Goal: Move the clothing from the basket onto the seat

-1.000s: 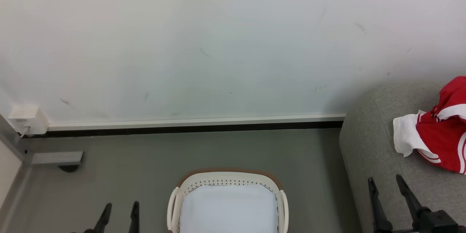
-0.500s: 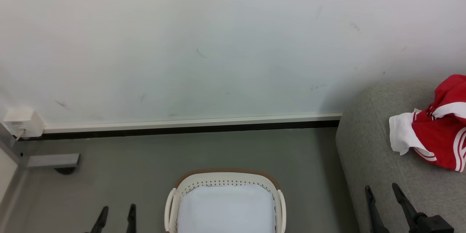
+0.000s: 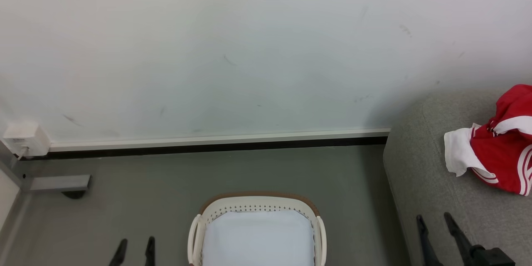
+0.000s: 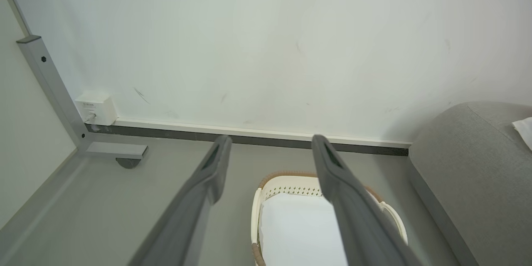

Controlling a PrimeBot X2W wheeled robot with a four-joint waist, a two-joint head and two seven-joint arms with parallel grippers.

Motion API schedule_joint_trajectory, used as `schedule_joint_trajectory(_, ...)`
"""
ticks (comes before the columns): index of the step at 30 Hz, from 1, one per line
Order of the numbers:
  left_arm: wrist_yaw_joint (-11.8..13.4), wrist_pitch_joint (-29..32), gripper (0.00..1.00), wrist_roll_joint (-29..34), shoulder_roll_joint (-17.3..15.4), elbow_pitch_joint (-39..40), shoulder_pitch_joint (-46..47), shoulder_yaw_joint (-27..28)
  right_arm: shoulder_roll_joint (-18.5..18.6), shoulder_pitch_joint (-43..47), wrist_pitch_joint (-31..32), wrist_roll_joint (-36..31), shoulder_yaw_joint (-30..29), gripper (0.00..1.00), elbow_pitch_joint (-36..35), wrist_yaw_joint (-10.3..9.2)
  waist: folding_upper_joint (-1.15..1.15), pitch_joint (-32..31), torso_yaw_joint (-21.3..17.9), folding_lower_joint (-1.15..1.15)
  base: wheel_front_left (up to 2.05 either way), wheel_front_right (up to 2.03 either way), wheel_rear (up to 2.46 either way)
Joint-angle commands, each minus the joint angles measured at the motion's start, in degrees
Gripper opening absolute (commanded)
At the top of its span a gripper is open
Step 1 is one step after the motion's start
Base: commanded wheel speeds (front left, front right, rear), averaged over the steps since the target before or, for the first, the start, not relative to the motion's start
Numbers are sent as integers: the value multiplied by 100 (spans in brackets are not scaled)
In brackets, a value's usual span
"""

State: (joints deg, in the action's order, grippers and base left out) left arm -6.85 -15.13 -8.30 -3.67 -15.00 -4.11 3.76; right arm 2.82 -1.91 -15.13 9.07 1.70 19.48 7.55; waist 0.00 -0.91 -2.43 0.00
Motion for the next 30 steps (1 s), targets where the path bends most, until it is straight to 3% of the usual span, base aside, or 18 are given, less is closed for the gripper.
schedule_joint_trajectory(1, -3, 2, 0, -1, 10, -63, -6, -13, -8, 9, 0, 3, 0, 0, 58, 1, 0, 0, 0, 0, 0, 0, 0)
schedule_joint_trajectory(7, -5, 95, 0, -230, 62, -244, 43, 2, -33, 43, 76, 241, -38, 0, 192, 1, 0, 2, 4, 0, 0, 0, 0)
schedule_joint_trajectory(17, -14, 401, 0, -1466, 62, -176, 189, 36, -24, -28, 386, 1458, -153, 0, 65, 0, 0, 11, 25, 0, 0, 0, 0)
schedule_joint_trajectory(30, -23, 686, 0, -2634, 62, -111, 330, 67, -15, -107, 681, 2615, -264, 0, -50, -2, 0, 22, 49, 0, 0, 0, 0)
